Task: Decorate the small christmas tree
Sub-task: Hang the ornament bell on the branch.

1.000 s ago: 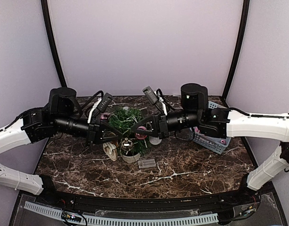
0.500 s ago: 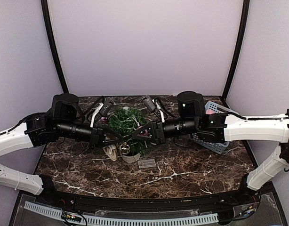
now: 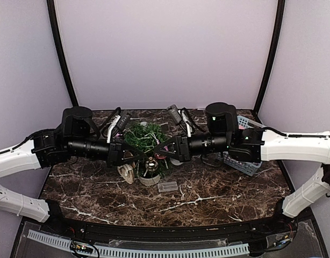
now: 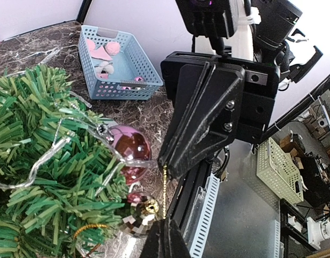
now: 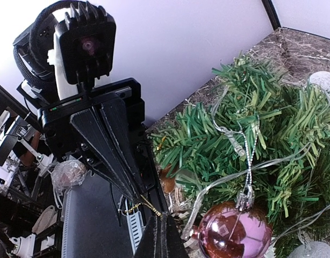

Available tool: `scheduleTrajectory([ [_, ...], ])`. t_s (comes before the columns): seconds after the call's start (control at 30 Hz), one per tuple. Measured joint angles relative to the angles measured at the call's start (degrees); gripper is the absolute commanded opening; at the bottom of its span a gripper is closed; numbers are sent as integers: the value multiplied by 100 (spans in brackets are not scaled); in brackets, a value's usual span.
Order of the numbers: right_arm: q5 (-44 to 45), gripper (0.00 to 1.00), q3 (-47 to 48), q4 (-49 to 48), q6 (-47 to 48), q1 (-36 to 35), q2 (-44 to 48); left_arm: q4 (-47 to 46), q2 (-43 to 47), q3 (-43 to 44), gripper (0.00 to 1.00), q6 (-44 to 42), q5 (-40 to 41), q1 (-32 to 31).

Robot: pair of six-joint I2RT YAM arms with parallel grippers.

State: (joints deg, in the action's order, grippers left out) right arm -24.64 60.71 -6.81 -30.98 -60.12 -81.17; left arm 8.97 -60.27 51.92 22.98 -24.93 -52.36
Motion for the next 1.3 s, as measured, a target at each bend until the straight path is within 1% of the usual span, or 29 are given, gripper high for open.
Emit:
scheduleTrajectory([
  [0.4, 297, 0, 85, 236, 26, -11, 11, -37, -59, 15, 0, 125, 315, -4],
  [0.67, 372, 0, 319, 437, 111, -26, 4, -59, -59, 20, 0, 195, 509, -4],
  [1.0, 629, 0, 592, 793, 293, -76, -153, -55, -59, 20, 0, 302, 627, -4],
  [1.3, 680, 0, 708, 944, 350, -90, -251, -52, -59, 22, 0, 337, 660, -4],
])
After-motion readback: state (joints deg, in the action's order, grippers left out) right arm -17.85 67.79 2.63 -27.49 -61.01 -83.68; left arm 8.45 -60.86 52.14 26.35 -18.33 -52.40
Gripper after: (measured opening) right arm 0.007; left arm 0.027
